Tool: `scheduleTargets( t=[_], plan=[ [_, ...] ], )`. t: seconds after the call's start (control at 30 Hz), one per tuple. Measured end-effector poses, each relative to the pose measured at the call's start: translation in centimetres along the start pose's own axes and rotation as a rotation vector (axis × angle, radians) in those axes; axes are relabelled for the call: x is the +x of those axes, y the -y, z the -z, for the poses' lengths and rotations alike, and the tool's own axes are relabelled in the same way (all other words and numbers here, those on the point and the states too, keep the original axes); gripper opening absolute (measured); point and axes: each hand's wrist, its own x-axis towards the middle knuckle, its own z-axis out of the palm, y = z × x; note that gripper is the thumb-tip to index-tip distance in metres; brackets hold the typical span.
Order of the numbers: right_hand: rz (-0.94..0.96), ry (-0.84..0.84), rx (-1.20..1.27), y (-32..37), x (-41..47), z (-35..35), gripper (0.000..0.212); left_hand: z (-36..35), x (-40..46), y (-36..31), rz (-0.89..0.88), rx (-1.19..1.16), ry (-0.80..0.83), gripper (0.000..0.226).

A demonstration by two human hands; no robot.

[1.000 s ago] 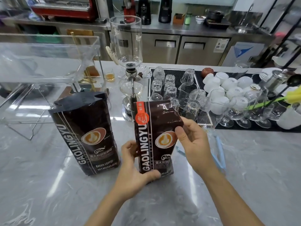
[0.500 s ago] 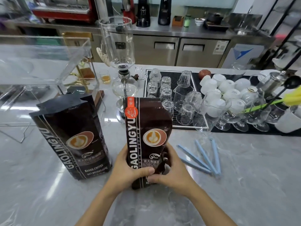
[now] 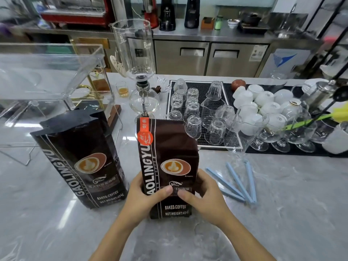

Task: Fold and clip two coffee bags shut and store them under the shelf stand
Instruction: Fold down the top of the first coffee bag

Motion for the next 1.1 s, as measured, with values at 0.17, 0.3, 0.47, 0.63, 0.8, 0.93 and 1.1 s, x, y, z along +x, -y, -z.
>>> scheduleTargets(
  t=[0.17,0.3,0.47,0.63,0.8,0.93,1.1],
  plan=[
    [0.081,-0.071,0.106,2.2,-0.1,-0.5,0.046,-0.3,0.0,-1.9,-0.081,0.033,0.024,0.054],
    [0.137,-0.012,0.116,3.3,-0.2,-1.0,0.052,-0.2,-0.2,-3.1,-0.134,0.024,0.015,0.069],
    [0.119,0.074,0.156,3.5,-1.2,-3.2,0.068,-1.2,-1.2,-3.3,-0.217,0.013,-0.024,0.057],
    [0.177,0.089,0.215,4.5,-2.0,-3.2,0.059,-1.5,-2.0,-4.4,-0.279,0.018,-0.077,0.058],
    [0.172,0.098,0.228,4.4,-2.0,-3.1,0.062,-1.6,-1.6,-5.0,-0.338,0.080,0.006,0.032],
    [0.104,0.100,0.139,2.9,-2.1,-2.4,0.083,-0.7,-2.0,-2.8,-0.239,0.072,0.007,0.050],
    [0.160,-0.155,0.095,1.2,-3.2,-1.8,0.054,0.0,-2.6,-1.3,-0.212,0.076,-0.167,0.069]
  ],
)
